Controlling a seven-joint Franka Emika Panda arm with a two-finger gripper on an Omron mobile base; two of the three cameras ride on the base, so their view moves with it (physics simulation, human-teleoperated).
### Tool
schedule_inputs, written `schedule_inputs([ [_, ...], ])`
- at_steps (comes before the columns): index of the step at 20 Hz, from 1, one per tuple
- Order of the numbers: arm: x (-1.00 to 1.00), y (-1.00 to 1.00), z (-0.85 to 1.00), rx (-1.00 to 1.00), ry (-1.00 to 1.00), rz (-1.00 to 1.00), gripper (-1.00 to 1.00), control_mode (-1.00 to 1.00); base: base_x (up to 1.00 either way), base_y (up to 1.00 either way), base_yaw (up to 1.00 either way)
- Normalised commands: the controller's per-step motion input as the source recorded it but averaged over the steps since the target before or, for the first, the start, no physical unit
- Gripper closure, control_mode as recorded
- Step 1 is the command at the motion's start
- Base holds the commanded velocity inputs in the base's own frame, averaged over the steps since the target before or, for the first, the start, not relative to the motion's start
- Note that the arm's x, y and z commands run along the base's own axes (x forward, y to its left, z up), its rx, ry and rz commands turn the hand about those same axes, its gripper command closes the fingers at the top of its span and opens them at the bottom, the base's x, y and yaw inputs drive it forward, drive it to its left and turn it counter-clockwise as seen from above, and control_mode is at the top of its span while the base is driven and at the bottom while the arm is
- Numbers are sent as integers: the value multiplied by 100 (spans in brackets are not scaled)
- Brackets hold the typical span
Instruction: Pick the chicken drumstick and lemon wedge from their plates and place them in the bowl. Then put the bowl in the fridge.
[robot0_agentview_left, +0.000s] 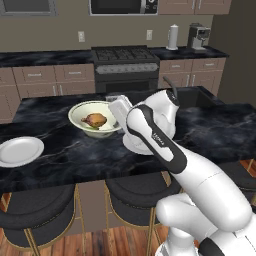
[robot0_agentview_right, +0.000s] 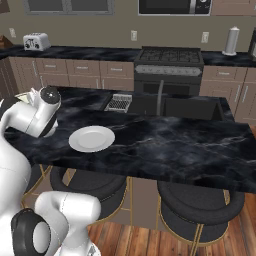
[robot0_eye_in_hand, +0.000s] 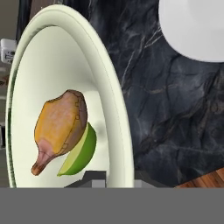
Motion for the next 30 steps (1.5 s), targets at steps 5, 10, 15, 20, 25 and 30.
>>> schedule_inputs([
  [5,0,0,0,0,0,0,100,100,0,0,0],
  [10,0,0,0,0,0,0,100,100,0,0,0],
  [15,0,0,0,0,0,0,100,100,-8,-3,0],
  [20,0,0,0,0,0,0,100,100,-52,-8,0],
  [25,0,0,0,0,0,0,100,100,-56,-12,0],
  [30,0,0,0,0,0,0,100,100,-34,-7,40],
])
